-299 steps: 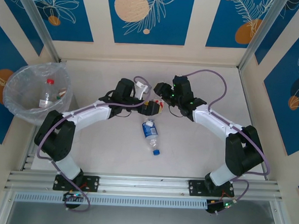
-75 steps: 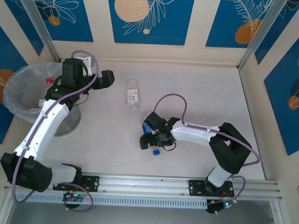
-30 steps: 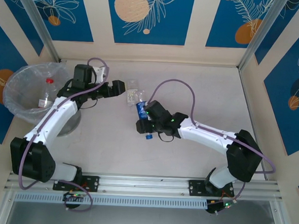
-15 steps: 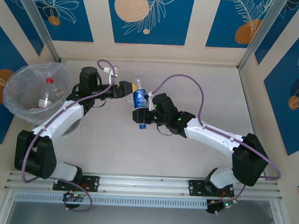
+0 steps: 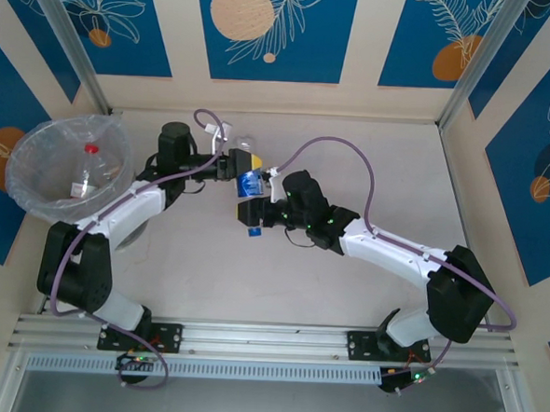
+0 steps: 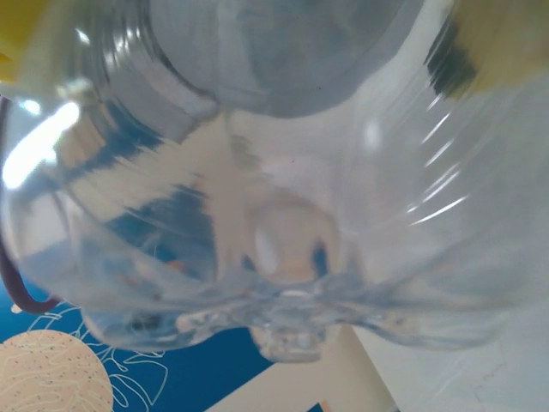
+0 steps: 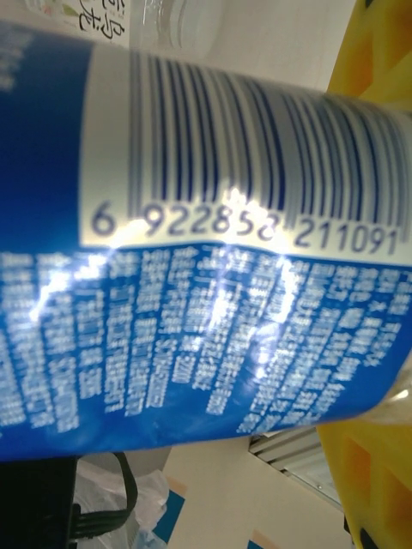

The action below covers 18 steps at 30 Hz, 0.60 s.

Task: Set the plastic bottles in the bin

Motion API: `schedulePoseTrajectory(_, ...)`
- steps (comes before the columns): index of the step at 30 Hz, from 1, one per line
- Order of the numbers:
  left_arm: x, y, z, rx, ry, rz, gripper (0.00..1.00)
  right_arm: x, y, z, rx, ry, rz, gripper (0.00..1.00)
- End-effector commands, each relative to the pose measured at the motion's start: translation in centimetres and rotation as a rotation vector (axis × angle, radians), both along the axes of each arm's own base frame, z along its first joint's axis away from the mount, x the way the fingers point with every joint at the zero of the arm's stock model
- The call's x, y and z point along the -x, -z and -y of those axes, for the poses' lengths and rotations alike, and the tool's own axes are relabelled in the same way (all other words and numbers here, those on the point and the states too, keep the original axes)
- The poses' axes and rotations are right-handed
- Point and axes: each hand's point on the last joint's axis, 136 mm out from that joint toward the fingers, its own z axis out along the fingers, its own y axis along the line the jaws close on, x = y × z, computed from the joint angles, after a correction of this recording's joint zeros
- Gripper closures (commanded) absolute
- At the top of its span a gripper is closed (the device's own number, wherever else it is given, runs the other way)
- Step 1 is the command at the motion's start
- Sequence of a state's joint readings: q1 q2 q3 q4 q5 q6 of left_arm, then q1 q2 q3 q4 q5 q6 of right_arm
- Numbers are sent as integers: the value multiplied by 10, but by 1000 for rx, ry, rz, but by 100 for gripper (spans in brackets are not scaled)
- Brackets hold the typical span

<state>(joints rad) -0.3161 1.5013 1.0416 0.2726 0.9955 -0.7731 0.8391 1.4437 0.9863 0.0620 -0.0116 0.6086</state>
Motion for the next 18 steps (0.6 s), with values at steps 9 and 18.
schedulePoseTrajectory(9,6,-35,12,77,88,114,10,1,-29,-8,-75,-58,71,39)
schedulePoseTrajectory(18,8,-28,17,56,108,95,28,-3,-35,-8,-110,-54,87,39)
